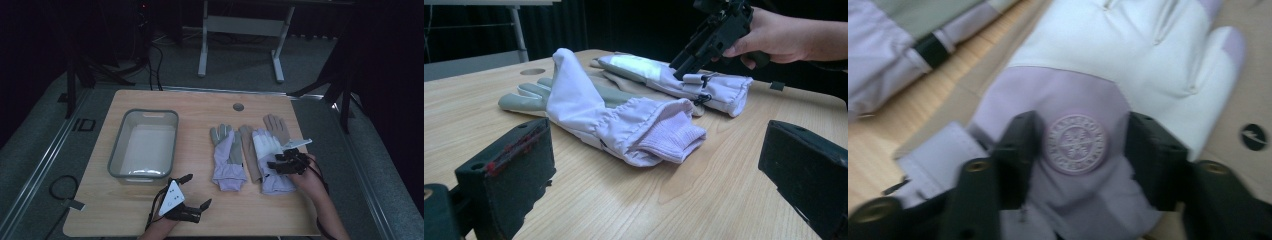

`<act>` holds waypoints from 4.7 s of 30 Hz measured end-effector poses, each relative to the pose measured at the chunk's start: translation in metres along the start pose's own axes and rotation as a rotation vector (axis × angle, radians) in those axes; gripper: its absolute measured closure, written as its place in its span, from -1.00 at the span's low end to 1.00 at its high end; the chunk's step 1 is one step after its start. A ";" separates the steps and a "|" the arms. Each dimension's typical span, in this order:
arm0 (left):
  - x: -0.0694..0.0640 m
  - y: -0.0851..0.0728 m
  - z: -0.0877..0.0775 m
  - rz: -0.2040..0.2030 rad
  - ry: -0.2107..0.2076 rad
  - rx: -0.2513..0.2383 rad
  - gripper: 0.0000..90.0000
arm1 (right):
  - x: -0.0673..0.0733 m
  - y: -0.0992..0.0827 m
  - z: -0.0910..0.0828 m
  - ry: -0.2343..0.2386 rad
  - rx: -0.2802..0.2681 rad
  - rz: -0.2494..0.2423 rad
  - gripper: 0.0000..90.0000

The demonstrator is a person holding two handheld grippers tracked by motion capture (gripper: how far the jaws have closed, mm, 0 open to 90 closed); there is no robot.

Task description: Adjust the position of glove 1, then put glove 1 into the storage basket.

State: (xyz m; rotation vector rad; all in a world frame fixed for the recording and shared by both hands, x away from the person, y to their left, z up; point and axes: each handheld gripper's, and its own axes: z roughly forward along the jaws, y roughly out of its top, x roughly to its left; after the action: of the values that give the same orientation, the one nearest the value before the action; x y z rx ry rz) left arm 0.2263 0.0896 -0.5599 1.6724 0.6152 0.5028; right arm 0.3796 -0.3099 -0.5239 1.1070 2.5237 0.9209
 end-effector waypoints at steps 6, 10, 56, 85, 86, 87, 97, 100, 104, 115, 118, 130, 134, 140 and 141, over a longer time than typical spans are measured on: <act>0.000 0.000 0.000 0.001 0.003 0.002 -0.96 | 0.010 -0.003 0.000 -0.037 -0.021 0.014 0.47; -0.001 0.000 0.000 0.001 0.005 0.000 -0.96 | 0.018 -0.003 -0.003 -0.091 -0.030 0.024 0.65; -0.001 0.000 0.000 0.011 0.005 -0.002 -0.96 | 0.127 0.130 0.008 -0.094 0.034 -0.003 0.76; 0.000 0.001 0.002 -0.011 0.036 0.022 -0.96 | 0.117 0.116 0.043 -0.056 0.055 -0.021 -0.07; 0.000 0.001 0.002 -0.016 0.040 0.026 -0.96 | 0.116 0.115 0.040 -0.047 0.039 -0.018 -0.18; 0.000 0.001 0.002 -0.022 0.047 0.030 -0.96 | 0.114 0.114 0.036 -0.039 0.021 -0.019 -0.29; -0.003 0.017 0.006 -0.045 0.040 0.051 -0.96 | 0.107 0.097 0.009 -0.006 -0.123 -0.076 -0.71; -0.004 0.026 0.008 -0.048 0.035 0.058 -0.96 | 0.103 0.090 -0.001 -0.013 -0.180 -0.087 -0.68; -0.002 0.044 0.015 -0.025 0.037 0.083 -0.96 | 0.095 0.085 -0.013 -0.004 -0.259 -0.090 -0.68; 0.013 0.087 0.048 -0.061 0.086 0.137 -0.96 | 0.076 0.077 -0.026 -0.007 -0.355 0.016 -0.69; 0.014 0.088 0.054 -0.053 0.095 0.166 -0.87 | 0.075 0.078 -0.023 -0.012 -0.326 0.065 -0.69; 0.026 0.065 0.092 -0.211 0.150 0.388 -0.49 | 0.062 0.073 0.030 0.085 -0.237 0.245 -0.43; 0.029 0.053 0.096 -0.248 0.150 0.445 -0.41 | 0.059 0.070 0.045 0.103 -0.168 0.294 -0.21; 0.032 0.042 0.098 -0.296 0.135 0.493 -0.41 | 0.059 0.064 0.060 0.109 -0.075 0.362 -0.26; 0.032 0.041 0.099 -0.300 0.132 0.498 -0.41 | 0.060 0.064 0.062 0.108 -0.063 0.366 -0.26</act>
State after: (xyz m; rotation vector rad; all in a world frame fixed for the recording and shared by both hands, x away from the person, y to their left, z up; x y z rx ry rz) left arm 0.3187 0.0304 -0.5382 1.9715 1.1393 0.2527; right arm 0.4027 -0.2059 -0.5293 1.5708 2.3954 1.1689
